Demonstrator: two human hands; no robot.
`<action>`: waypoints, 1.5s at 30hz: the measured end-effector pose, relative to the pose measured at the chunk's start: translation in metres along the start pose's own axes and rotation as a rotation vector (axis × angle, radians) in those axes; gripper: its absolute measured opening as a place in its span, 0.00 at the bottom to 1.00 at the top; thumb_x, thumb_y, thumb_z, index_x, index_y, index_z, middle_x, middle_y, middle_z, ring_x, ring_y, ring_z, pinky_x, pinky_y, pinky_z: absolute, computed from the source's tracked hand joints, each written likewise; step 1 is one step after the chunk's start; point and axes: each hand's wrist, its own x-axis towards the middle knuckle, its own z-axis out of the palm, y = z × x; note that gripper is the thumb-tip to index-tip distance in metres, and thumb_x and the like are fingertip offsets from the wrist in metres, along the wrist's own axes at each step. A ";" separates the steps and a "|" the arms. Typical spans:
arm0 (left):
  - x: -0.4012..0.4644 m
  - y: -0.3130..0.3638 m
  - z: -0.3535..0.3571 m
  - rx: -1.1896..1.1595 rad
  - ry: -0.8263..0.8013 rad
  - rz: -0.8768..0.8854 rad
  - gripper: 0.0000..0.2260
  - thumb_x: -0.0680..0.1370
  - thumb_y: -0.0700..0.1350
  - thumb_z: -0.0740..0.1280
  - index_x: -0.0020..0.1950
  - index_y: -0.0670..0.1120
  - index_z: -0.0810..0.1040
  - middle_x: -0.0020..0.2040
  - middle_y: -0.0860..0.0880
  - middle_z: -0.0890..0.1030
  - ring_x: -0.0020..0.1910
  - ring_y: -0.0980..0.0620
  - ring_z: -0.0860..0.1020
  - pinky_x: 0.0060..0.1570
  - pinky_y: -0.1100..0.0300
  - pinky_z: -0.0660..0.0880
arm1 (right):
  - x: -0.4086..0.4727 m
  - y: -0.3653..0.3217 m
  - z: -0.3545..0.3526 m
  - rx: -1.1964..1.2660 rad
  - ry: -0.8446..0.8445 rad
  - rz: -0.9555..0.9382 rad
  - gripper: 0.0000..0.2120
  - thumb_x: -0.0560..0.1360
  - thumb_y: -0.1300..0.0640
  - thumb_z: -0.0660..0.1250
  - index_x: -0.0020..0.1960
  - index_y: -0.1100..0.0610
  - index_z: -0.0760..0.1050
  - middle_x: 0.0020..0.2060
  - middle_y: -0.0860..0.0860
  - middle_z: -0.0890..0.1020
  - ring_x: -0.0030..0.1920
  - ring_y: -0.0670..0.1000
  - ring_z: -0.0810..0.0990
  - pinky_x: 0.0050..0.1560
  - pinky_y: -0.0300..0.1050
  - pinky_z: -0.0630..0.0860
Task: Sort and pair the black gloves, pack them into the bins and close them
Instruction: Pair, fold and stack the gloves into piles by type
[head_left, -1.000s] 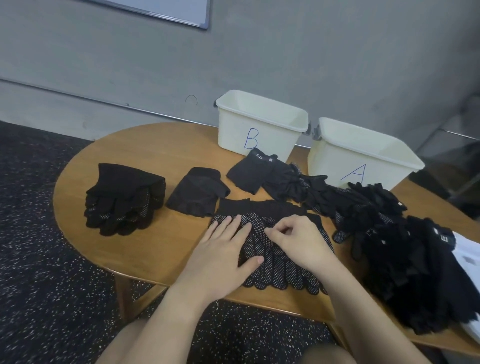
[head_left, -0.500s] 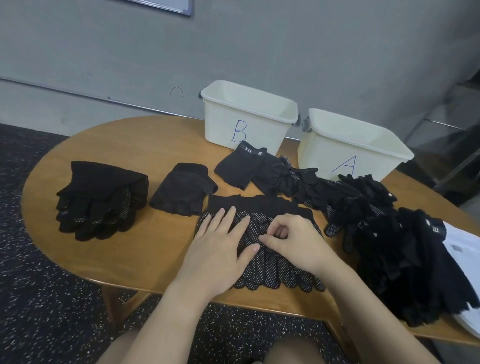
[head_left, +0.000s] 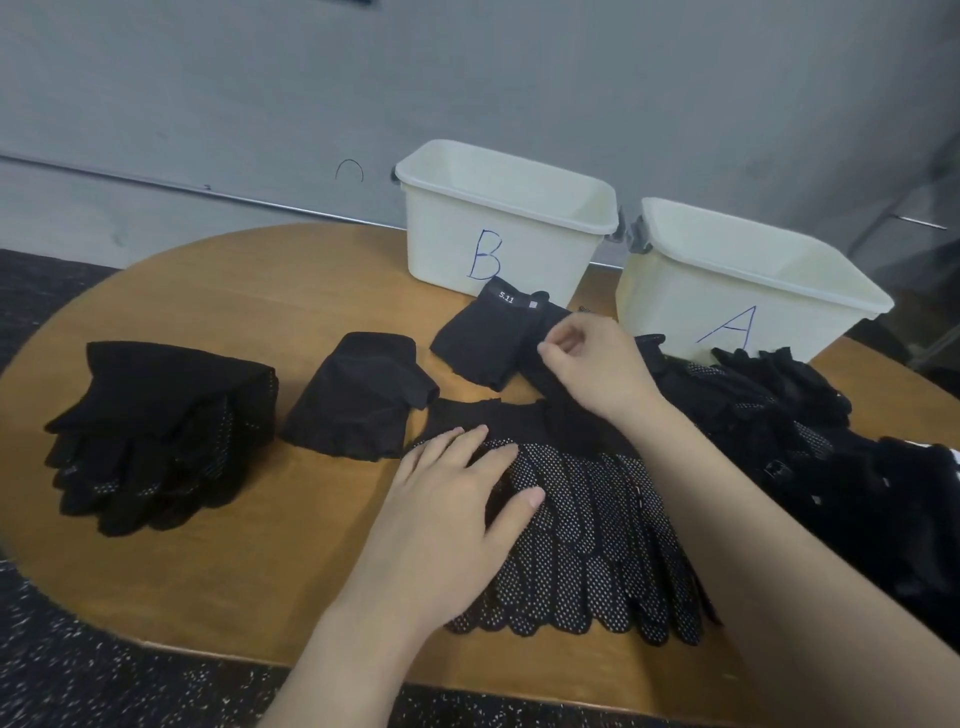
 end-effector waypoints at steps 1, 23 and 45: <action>0.002 -0.001 -0.002 -0.019 0.024 -0.012 0.30 0.81 0.68 0.46 0.81 0.60 0.62 0.82 0.57 0.61 0.80 0.57 0.55 0.80 0.55 0.50 | 0.013 0.001 0.005 -0.032 0.007 0.026 0.05 0.78 0.53 0.70 0.50 0.54 0.81 0.45 0.48 0.82 0.48 0.48 0.80 0.51 0.45 0.77; 0.012 -0.021 -0.009 -0.248 0.438 -0.068 0.13 0.81 0.49 0.63 0.61 0.48 0.83 0.54 0.57 0.79 0.58 0.57 0.73 0.62 0.53 0.76 | 0.054 -0.029 0.021 0.329 0.247 0.043 0.12 0.79 0.53 0.68 0.39 0.50 0.70 0.34 0.44 0.76 0.34 0.45 0.73 0.36 0.40 0.68; -0.026 0.012 -0.030 -1.676 0.322 -0.124 0.18 0.78 0.56 0.74 0.67 0.54 0.82 0.66 0.48 0.83 0.66 0.48 0.81 0.63 0.56 0.79 | -0.117 -0.102 -0.029 0.674 -0.001 -0.191 0.11 0.79 0.53 0.67 0.43 0.59 0.71 0.41 0.62 0.81 0.39 0.50 0.78 0.43 0.52 0.77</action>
